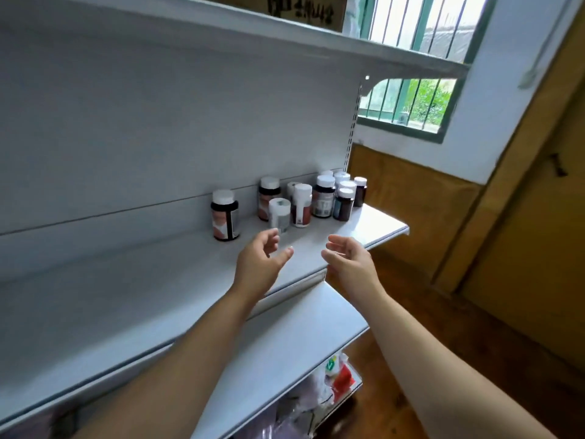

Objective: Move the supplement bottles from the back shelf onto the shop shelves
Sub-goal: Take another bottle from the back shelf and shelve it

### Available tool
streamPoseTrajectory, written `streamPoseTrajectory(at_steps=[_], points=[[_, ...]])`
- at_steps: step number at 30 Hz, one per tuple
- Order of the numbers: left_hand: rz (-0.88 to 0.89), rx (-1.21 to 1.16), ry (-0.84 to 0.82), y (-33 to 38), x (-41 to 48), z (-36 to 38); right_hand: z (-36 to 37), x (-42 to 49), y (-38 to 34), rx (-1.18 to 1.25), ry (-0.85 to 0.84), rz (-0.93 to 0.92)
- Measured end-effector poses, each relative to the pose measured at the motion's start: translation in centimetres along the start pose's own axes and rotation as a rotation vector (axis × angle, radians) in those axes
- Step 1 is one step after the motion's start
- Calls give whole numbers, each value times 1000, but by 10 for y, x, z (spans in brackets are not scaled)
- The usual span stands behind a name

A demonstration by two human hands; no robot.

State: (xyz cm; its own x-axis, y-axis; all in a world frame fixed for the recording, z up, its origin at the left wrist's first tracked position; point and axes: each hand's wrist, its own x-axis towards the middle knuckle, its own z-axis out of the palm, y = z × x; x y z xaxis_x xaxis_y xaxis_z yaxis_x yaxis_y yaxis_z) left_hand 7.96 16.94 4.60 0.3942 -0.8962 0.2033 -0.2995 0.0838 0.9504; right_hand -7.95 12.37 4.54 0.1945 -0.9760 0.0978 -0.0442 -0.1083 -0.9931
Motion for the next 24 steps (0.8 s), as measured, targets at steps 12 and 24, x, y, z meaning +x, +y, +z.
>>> streamPoseTrajectory(at_steps=[12,24], points=[[-235,156,280,-35,107,44,10,169,46,9,-319,67],[-413,190,546,-52,135,77,33,218,69,-175,-622,-60]])
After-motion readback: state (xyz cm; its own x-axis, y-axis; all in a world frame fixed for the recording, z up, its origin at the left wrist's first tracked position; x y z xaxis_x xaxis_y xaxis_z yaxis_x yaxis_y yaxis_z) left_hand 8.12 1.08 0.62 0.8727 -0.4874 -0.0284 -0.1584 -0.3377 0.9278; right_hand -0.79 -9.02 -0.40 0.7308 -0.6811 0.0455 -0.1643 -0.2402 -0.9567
